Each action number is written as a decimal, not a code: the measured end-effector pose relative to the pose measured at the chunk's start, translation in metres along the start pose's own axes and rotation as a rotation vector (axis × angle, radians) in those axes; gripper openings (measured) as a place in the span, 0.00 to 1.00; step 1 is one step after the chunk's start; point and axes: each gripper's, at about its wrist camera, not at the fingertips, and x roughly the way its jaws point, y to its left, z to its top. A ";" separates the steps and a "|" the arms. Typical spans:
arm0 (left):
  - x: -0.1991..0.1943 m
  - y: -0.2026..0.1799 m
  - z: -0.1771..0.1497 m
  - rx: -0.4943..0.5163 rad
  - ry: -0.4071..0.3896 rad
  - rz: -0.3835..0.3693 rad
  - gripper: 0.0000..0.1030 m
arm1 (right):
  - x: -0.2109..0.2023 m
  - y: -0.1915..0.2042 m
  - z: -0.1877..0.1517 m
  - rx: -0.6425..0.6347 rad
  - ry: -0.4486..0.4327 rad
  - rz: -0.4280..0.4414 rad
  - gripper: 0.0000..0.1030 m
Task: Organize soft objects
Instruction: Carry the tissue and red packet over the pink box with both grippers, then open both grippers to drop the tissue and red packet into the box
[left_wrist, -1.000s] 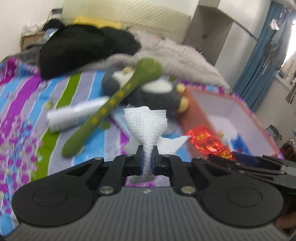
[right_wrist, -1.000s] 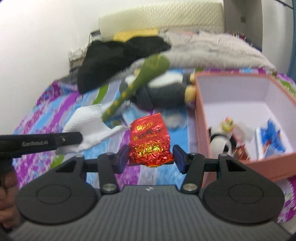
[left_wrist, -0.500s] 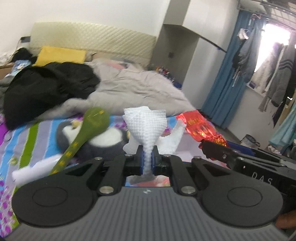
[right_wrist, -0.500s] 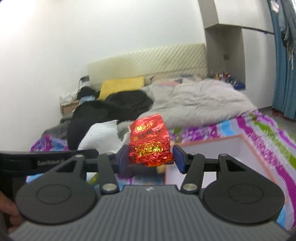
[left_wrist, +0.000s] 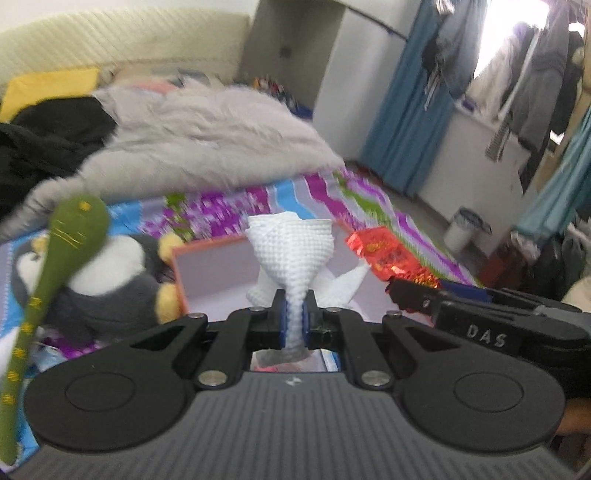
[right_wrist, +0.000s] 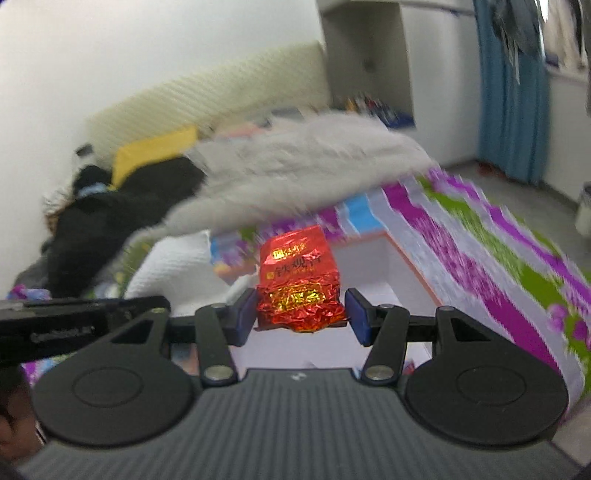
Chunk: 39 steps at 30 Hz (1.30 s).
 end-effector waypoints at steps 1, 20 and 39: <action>0.013 -0.001 -0.002 0.002 0.025 -0.007 0.10 | 0.008 -0.006 -0.004 0.008 0.023 -0.011 0.53; 0.097 0.012 -0.034 0.027 0.208 -0.003 0.44 | 0.073 -0.056 -0.072 0.049 0.282 -0.141 0.61; -0.075 -0.002 -0.019 0.083 -0.071 0.040 0.44 | -0.031 -0.008 -0.028 0.064 0.013 -0.026 0.61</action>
